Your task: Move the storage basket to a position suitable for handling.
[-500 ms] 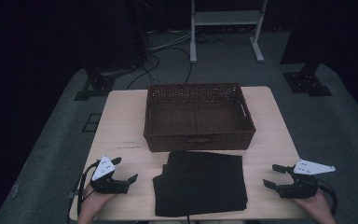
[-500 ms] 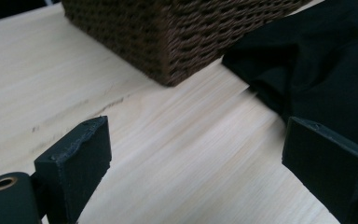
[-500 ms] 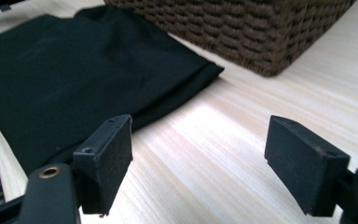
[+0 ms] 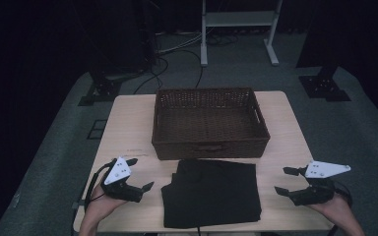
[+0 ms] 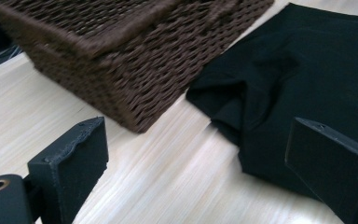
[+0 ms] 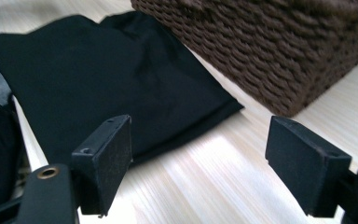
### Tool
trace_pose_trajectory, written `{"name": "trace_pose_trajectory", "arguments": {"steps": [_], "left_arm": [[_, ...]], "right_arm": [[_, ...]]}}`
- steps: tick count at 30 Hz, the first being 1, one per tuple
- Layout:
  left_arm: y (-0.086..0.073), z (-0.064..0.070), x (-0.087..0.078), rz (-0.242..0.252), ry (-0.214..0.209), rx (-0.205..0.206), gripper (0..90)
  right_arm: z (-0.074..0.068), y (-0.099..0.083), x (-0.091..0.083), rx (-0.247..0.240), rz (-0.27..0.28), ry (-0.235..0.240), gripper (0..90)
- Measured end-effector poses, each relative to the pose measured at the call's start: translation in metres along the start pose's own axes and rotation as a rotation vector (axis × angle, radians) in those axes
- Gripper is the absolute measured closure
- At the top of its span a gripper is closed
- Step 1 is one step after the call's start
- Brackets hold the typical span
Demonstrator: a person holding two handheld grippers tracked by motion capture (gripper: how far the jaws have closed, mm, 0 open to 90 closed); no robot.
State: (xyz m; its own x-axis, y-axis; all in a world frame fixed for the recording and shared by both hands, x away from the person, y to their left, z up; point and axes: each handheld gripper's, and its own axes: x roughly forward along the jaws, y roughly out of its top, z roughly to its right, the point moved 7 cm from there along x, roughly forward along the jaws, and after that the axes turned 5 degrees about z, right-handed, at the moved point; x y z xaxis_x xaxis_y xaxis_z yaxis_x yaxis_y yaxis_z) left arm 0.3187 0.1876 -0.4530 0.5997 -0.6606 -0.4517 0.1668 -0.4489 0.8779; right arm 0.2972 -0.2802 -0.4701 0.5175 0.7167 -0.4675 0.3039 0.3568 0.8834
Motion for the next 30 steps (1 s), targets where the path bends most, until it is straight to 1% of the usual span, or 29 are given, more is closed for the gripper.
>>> {"name": "trace_pose_trajectory", "arguments": {"steps": [1,2,3,4,5,7,8,9,12,13,15,16,20,24,26,27,28,30], "left_arm": [[0.002,0.001,0.001,-0.003,-0.003,0.011,3.5],[0.002,0.001,0.001,-0.003,-0.003,0.011,3.4],[0.007,0.002,0.003,-0.003,0.004,0.025,3.4],[0.01,0.002,0.004,0.006,0.003,0.017,3.3],[0.012,0.003,0.005,0.014,-0.007,0.014,3.3],[0.014,0.004,0.007,0.011,-0.011,0.021,3.3],[0.018,0.006,0.009,0.01,-0.019,0.033,3.1],[0.02,0.007,0.01,0.013,-0.024,0.034,3.1],[0.025,0.012,0.014,0.01,-0.042,0.053,3.0],[0.025,0.013,0.015,0.011,-0.048,0.05,3.0],[0.025,0.012,0.019,-0.003,-0.047,0.044,2.9],[0.025,0.013,0.021,-0.007,-0.055,0.045,2.6],[0.027,0.019,0.029,-0.015,-0.084,0.063,2.6],[0.029,0.024,0.036,-0.035,-0.105,0.075,2.3],[0.029,0.026,0.038,-0.04,-0.11,0.079,2.4],[0.03,0.029,0.041,-0.048,-0.125,0.088,2.3],[0.031,0.031,0.043,-0.048,-0.13,0.087,2.3],[0.032,0.034,0.046,-0.062,-0.143,0.097,2.3]], "right_arm": [[-0.002,0.003,0.001,0.001,0.002,0.006,21.2],[-0.004,0.006,0.002,-0.002,-0.001,0.014,20.5],[-0.006,0.009,0.004,-0.012,-0.003,0.024,20.1],[-0.007,0.011,0.005,-0.016,-0.006,0.027,20.1],[-0.009,0.013,0.006,-0.024,-0.013,0.029,20.1],[-0.013,0.017,0.009,-0.035,-0.019,0.04,20.0],[-0.015,0.019,0.011,-0.045,-0.028,0.047,20.0],[-0.016,0.02,0.013,-0.049,-0.034,0.051,19.7],[-0.02,0.023,0.017,-0.063,-0.05,0.069,19.4],[-0.022,0.024,0.019,-0.065,-0.058,0.075,19.3],[-0.024,0.027,0.023,-0.077,-0.066,0.085,19.2],[-0.025,0.028,0.024,-0.077,-0.066,0.089,19.1],[-0.029,0.034,0.031,-0.092,-0.079,0.11,19.1],[-0.032,0.038,0.038,-0.106,-0.094,0.133,19.1],[-0.032,0.039,0.041,-0.115,-0.108,0.135,19.4],[-0.033,0.04,0.043,-0.114,-0.113,0.143,20.4],[-0.033,0.04,0.044,-0.116,-0.116,0.147,20.4],[-0.034,0.042,0.047,-0.121,-0.129,0.154,20.3]]}}
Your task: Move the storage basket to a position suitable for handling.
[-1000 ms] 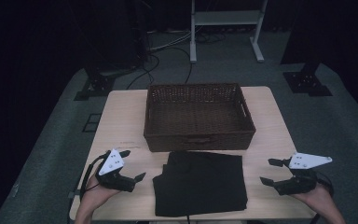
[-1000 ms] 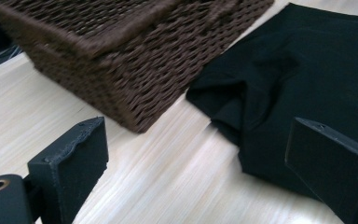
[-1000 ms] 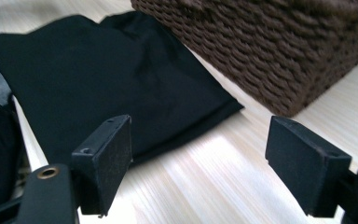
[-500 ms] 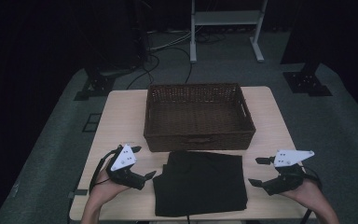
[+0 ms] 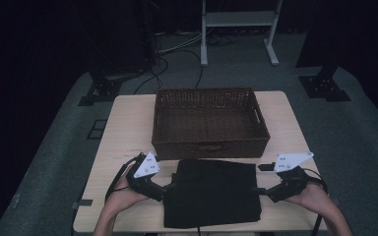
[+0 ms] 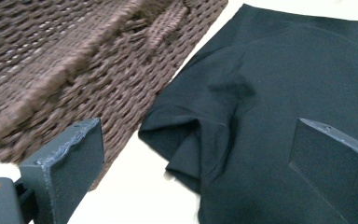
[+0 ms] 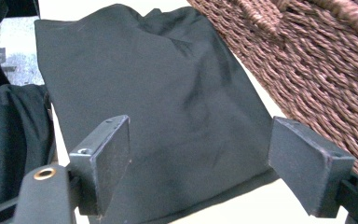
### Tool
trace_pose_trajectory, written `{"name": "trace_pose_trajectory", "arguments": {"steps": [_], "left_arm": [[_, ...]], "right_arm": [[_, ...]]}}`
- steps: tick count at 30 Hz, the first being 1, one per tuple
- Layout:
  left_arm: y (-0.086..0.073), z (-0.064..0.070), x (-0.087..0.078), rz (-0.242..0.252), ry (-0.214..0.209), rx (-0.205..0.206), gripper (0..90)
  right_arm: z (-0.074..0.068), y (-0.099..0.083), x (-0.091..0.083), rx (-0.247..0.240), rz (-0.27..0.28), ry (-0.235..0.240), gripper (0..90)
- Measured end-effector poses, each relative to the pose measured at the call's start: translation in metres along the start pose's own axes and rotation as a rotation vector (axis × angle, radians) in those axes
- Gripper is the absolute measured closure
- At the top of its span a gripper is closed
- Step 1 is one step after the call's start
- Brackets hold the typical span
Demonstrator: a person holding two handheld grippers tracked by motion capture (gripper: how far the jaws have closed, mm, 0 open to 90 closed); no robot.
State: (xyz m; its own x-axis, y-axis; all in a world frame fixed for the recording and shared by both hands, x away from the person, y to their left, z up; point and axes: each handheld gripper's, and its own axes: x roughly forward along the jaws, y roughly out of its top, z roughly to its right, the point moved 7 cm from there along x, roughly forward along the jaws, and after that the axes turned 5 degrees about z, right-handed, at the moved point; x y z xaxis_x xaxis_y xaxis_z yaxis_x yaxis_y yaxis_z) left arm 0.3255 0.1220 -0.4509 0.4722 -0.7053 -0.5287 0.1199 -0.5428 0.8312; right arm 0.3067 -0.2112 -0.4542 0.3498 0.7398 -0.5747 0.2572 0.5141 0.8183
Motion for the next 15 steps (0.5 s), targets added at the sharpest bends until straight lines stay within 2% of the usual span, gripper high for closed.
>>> {"name": "trace_pose_trajectory", "arguments": {"steps": [4,7,9,13,15], "left_arm": [[0.003,0.004,0.006,-0.01,-0.021,0.015,2.3],[0.008,0.012,0.017,-0.032,-0.055,0.041,2.3],[0.008,0.013,0.019,-0.036,-0.058,0.043,2.3],[0.008,0.018,0.029,-0.065,-0.092,0.054,2.5],[0.009,0.02,0.031,-0.067,-0.103,0.057,2.4]], "right_arm": [[-0.001,0.004,0.005,-0.015,-0.016,0.011,19.7],[-0.004,0.01,0.014,-0.034,-0.034,0.032,19.6],[-0.005,0.012,0.017,-0.043,-0.043,0.038,19.6],[-0.007,0.017,0.028,-0.071,-0.07,0.057,19.6],[-0.008,0.017,0.029,-0.069,-0.072,0.06,19.6]]}}
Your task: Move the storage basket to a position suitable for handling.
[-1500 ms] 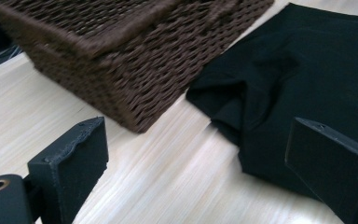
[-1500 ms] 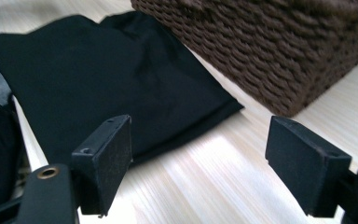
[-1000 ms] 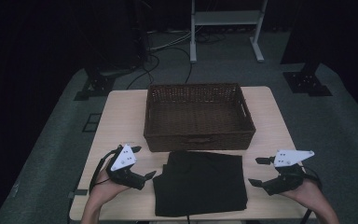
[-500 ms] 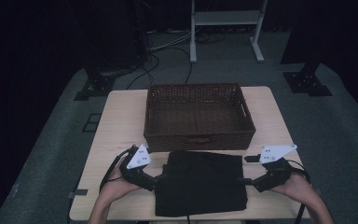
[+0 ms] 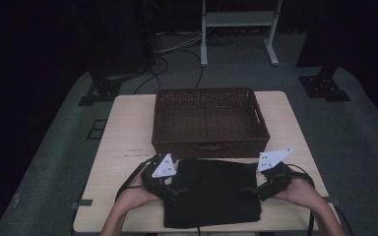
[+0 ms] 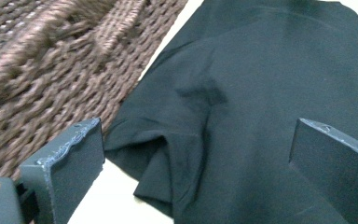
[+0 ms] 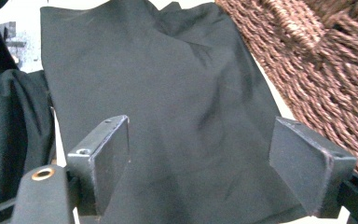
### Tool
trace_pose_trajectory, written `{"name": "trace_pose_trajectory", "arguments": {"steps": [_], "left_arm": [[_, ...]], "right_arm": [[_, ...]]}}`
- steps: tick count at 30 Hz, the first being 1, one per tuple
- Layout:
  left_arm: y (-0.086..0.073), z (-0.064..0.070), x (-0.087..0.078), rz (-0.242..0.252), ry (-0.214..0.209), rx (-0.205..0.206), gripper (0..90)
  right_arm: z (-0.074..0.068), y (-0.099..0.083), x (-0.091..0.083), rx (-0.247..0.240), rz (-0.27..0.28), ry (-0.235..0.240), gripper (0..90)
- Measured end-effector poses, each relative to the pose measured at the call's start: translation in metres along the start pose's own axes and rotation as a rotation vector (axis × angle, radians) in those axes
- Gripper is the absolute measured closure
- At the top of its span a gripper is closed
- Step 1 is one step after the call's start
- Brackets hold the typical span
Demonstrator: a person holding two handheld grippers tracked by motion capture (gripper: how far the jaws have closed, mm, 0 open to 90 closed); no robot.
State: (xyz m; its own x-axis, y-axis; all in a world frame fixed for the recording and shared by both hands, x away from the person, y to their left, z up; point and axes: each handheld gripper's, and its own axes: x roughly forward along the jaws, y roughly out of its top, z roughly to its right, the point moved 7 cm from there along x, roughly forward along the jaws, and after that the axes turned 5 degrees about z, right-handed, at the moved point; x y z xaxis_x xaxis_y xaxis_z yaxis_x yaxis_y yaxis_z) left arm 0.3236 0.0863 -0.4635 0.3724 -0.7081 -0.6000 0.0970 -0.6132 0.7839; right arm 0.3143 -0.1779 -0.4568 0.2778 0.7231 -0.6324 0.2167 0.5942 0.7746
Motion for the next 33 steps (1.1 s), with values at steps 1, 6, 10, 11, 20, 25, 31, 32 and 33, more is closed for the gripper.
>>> {"name": "trace_pose_trajectory", "arguments": {"steps": [1,6,10,11,20,25,31,32,33], "left_arm": [[0.001,0.002,0.003,-0.01,-0.015,0.005,2.4],[0.005,0.006,0.012,-0.029,-0.049,0.029,2.5],[0.007,0.009,0.023,-0.059,-0.082,0.044,2.5],[0.007,0.01,0.026,-0.065,-0.089,0.045,2.5],[0.001,0.019,0.048,-0.128,-0.16,0.058,4.5],[-0.005,0.023,0.058,-0.166,-0.196,0.06,5.0],[-0.011,0.024,0.065,-0.193,-0.226,0.039,5.5],[-0.012,0.024,0.066,-0.192,-0.233,0.031,5.5],[-0.013,0.024,0.067,-0.195,-0.247,0.02,6.7]], "right_arm": [[0.0,0.0,0.004,-0.01,-0.016,0.011,19.6],[-0.001,-0.001,0.012,-0.017,-0.046,0.029,19.2],[-0.003,-0.002,0.024,-0.031,-0.077,0.053,18.6],[-0.003,-0.002,0.026,-0.035,-0.082,0.058,18.5],[-0.006,-0.01,0.051,-0.046,-0.169,0.089,18.6],[-0.004,-0.016,0.057,-0.052,-0.202,0.09,18.6],[-0.002,-0.026,0.067,-0.052,-0.248,0.107,18.6],[-0.002,-0.028,0.069,-0.054,-0.253,0.108,18.0],[-0.002,-0.03,0.071,-0.049,-0.258,0.11,17.4]]}}
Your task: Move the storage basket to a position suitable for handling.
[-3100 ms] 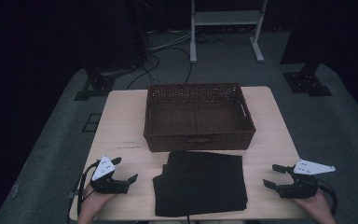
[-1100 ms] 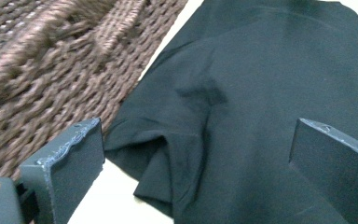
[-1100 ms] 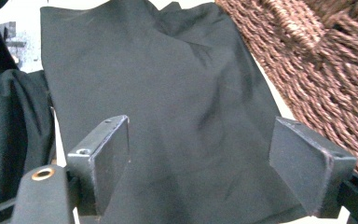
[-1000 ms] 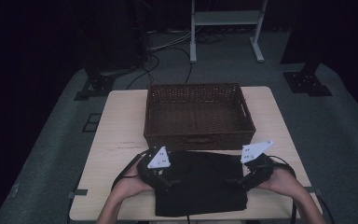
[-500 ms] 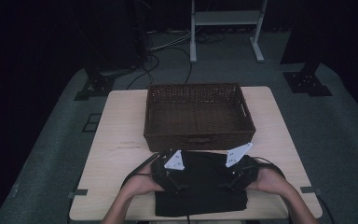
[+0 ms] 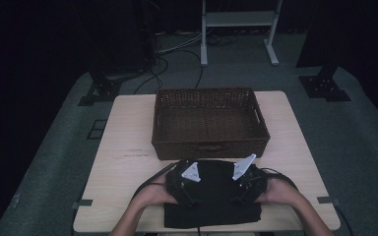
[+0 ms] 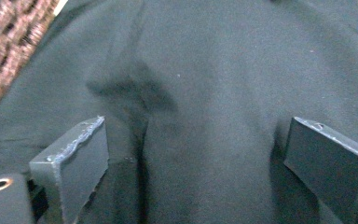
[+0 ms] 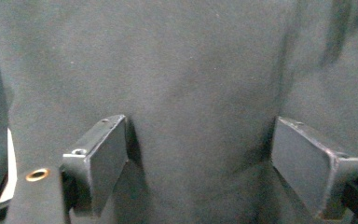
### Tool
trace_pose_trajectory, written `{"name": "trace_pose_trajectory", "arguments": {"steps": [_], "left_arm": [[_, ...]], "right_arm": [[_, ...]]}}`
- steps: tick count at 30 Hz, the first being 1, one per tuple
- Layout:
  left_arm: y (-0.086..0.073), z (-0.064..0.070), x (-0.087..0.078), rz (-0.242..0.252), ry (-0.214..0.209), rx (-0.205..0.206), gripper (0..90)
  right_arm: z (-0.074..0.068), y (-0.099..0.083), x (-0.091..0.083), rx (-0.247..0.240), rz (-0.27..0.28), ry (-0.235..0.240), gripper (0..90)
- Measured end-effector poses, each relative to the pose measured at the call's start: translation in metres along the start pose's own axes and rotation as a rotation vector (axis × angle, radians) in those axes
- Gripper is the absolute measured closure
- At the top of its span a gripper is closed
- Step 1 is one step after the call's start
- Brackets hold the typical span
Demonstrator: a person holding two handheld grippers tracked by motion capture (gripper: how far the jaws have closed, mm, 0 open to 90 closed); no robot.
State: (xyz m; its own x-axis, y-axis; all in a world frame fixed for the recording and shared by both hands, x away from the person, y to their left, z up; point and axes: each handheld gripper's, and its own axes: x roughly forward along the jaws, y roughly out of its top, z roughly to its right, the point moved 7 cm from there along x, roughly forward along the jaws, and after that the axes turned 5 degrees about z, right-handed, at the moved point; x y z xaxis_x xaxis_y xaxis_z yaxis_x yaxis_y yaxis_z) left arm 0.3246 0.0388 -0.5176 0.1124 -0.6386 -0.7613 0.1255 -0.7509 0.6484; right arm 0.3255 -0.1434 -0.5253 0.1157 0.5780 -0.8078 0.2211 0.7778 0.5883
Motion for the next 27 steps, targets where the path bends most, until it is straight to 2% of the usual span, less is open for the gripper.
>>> {"name": "trace_pose_trajectory", "arguments": {"steps": [2,5,6,7,9,11,15,19,23,26,27], "left_arm": [[-0.002,-0.001,0.002,0.004,-0.014,-0.028,7.9],[-0.005,-0.003,0.004,0.01,-0.042,-0.074,7.9],[-0.005,-0.003,0.004,0.01,-0.042,-0.074,7.9],[-0.007,-0.004,0.005,0.012,-0.06,-0.093,7.9],[-0.007,-0.004,0.006,0.012,-0.073,-0.104,8.0],[-0.008,-0.004,0.007,0.018,-0.089,-0.099,8.9],[-0.009,-0.006,0.011,0.025,-0.119,-0.133,13.0],[-0.007,-0.007,0.012,0.02,-0.111,-0.142,16.5],[-0.005,-0.008,0.011,0.014,-0.108,-0.157,25.6],[-0.004,-0.01,0.011,0.018,-0.113,-0.163,31.4],[-0.004,-0.012,0.01,0.023,-0.117,-0.161,34.3]], "right_arm": [[0.002,-0.002,0.003,0.01,0.008,0.004,14.5],[0.004,-0.005,0.005,0.052,0.017,0.015,13.3],[0.004,-0.005,0.005,0.05,0.019,0.013,12.4],[0.004,-0.006,0.006,0.051,0.021,0.012,10.9],[0.005,-0.006,0.007,0.058,0.02,0.013,9.8],[0.005,-0.007,0.008,0.061,0.028,0.02,9.8],[0.005,-0.008,0.009,0.065,0.036,0.026,10.8],[0.004,-0.007,0.009,0.064,0.026,0.023,13.1],[0.0,-0.003,0.008,0.051,0.003,0.025,26.5],[-0.001,-0.002,0.008,0.044,-0.007,0.026,29.4],[-0.001,-0.001,0.008,0.053,-0.012,0.028,32.8]]}}
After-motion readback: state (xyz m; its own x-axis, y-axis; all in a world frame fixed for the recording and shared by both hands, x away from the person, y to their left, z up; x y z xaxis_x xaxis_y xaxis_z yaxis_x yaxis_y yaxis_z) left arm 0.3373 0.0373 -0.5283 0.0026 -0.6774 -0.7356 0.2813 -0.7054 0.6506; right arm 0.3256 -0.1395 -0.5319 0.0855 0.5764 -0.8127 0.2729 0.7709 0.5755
